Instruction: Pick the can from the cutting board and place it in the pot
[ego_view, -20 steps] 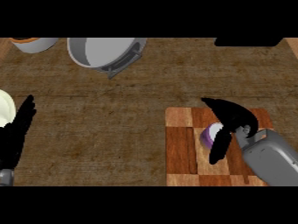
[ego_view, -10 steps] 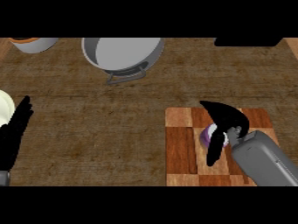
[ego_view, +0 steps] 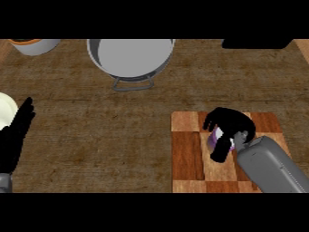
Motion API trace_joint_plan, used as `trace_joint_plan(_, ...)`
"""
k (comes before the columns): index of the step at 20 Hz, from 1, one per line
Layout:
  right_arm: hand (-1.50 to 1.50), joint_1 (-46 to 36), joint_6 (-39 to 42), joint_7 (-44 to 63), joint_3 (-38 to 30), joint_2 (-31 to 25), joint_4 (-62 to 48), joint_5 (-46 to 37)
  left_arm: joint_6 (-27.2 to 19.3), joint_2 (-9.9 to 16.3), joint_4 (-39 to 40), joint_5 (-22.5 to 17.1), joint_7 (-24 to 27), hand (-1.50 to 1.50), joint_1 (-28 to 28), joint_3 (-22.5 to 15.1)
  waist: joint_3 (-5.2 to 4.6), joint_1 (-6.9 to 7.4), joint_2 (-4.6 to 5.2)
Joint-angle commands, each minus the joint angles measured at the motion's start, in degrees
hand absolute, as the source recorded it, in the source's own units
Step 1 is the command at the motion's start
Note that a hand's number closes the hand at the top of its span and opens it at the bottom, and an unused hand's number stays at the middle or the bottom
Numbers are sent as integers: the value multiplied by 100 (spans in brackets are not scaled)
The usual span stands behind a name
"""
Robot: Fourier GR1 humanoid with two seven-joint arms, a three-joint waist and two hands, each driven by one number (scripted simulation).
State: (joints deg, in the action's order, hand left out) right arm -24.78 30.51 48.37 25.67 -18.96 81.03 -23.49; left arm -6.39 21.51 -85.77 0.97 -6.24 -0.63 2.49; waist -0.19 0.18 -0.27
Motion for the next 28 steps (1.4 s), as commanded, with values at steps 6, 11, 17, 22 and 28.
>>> trace_joint_plan(6,150,315,179,-204,-230,419,85,-788,174,-285,-357,248,-120,0,-188,127,19,-3,22)
trace_joint_plan(11,150,-818,-233,-486,939,1504,-246,-1417,340,-175,-244,182,-215,0,165,4,18,317,99)
trace_joint_plan(17,150,-2177,-877,-1096,2026,1877,-977,-1798,495,-185,-173,172,-128,0,381,-117,10,796,196)
trace_joint_plan(22,150,-2965,-2214,-1149,2573,1890,-1517,-2334,337,-397,-180,264,-224,0,384,-237,14,665,135)
trace_joint_plan(28,150,-3782,-3680,-300,2818,1895,-1286,-2998,368,-330,-63,287,-144,0,340,-166,10,541,55)
